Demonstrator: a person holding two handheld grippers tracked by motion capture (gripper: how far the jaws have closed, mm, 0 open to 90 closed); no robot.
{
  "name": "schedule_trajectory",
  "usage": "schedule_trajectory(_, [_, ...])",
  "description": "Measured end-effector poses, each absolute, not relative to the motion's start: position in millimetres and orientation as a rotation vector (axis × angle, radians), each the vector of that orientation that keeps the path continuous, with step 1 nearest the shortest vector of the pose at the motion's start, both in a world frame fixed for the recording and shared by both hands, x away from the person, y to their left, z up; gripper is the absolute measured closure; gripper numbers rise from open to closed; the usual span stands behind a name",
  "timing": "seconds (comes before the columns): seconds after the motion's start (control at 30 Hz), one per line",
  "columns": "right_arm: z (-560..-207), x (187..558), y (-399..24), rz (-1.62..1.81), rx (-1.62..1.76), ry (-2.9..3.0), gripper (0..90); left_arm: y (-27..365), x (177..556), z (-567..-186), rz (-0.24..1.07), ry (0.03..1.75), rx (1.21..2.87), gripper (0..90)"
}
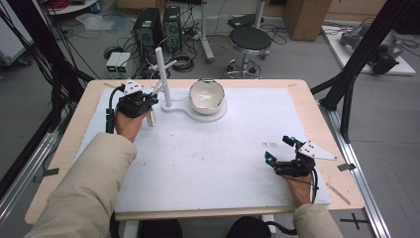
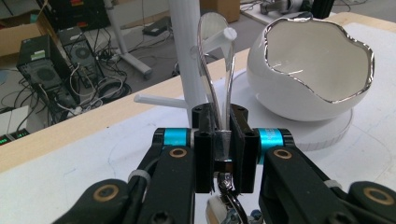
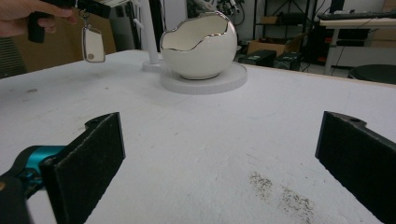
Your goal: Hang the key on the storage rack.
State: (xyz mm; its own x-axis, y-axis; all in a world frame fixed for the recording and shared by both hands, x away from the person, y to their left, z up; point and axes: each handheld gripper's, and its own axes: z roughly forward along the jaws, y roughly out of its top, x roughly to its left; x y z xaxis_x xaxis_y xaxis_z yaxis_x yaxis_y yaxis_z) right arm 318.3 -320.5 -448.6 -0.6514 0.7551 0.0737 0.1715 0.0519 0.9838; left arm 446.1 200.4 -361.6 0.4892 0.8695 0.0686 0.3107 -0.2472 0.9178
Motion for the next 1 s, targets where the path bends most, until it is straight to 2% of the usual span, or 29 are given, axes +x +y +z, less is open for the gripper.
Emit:
schedule_trajectory(0.33, [-449,317,-321,1.638,0.924,1.834,0.5,198,453,-370,0.733,1.024,1.801,81.5])
schedule_trajectory(0.47, [-450,316,-321,1.638,0.928,1.834,0.5,199,456,-375,0.671,1.065,1.798,79.8])
schedule_trajectory(0.5, [-450,315,-321,1.642,0.922,1.821,0.5,200,456,-376,0.659,1.088,1.790,64.4])
schedule_trajectory(0.53, [-450,315,-321,1.642,0.922,1.821,0.5,201,456,-377,0.659,1.093,1.783,64.4])
schedule_trajectory(0.67, [-450,314,-320,1.627,0.902,1.813,0.5,213,446,-379,0.583,1.028,1.755,45.5])
schedule_trajectory(0.83, [-450,314,-320,1.635,0.908,1.816,0.5,230,424,-375,0.541,0.965,1.775,28.5])
schedule_trajectory(1.0, [-450,314,-320,1.631,0.903,1.821,0.5,251,381,-373,0.537,0.810,1.737,14.8])
